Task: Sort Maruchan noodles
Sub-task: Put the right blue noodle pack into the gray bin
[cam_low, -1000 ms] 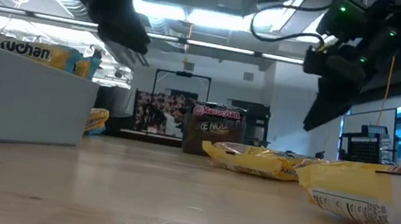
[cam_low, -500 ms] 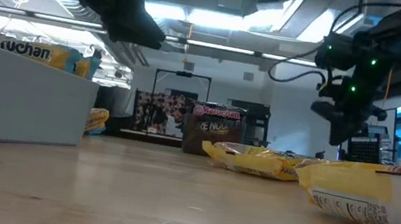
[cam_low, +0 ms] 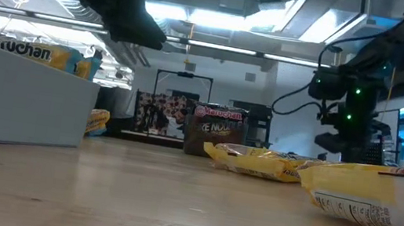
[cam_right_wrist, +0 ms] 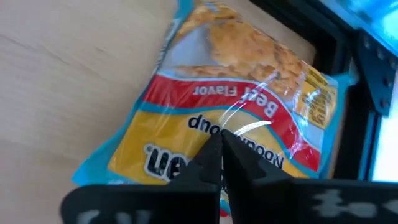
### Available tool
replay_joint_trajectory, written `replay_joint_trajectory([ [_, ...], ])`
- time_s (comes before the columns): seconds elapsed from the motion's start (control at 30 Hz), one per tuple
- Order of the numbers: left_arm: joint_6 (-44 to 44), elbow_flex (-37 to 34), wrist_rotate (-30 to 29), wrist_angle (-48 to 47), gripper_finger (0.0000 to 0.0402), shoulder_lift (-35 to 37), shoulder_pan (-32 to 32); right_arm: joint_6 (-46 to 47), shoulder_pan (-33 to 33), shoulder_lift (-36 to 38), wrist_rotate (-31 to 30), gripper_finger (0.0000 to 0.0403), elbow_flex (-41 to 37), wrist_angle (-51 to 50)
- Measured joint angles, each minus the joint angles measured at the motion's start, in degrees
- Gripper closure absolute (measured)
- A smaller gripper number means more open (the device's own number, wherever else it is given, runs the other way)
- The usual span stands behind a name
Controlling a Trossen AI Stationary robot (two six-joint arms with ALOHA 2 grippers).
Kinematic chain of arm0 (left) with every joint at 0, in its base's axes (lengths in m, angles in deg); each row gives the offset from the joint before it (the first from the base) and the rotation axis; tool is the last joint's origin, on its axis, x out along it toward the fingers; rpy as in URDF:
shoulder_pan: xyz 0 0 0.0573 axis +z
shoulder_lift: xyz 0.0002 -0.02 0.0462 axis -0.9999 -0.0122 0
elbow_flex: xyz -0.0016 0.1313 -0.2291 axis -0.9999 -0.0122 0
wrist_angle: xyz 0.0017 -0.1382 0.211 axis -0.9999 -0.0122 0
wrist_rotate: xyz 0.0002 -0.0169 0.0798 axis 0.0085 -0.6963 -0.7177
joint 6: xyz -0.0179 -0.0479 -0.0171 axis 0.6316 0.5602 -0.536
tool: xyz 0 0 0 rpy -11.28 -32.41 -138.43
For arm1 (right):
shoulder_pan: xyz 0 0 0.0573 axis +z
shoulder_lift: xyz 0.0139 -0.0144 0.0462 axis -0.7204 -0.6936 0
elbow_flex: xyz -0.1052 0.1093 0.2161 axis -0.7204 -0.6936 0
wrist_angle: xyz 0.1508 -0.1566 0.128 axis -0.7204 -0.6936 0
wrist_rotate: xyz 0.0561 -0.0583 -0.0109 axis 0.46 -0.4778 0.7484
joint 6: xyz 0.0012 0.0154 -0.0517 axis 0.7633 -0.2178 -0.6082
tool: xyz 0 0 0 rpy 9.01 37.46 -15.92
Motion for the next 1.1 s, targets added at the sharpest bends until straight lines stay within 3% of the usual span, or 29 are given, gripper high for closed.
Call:
replay_joint_trajectory([
  [0.23, -0.12, 0.0, 0.0, -0.04, 0.0216, -0.01, -0.01, -1.63, 5.65, 0.7, 2.59, 0.0401, 0.0, -1.09],
  [0.6, -1.49, 0.0, 1.44, -0.04, 0.0216, -0.01, -0.01, -0.83, 22.97, 0.79, 6.6, 0.0402, -0.06, -1.35],
  [1.1, -1.4, 0.0, 1.75, -0.03, 0.0216, -0.01, -0.03, 0.3, 35.36, 0.54, 17.68, 0.0402, -0.24, 11.39],
])
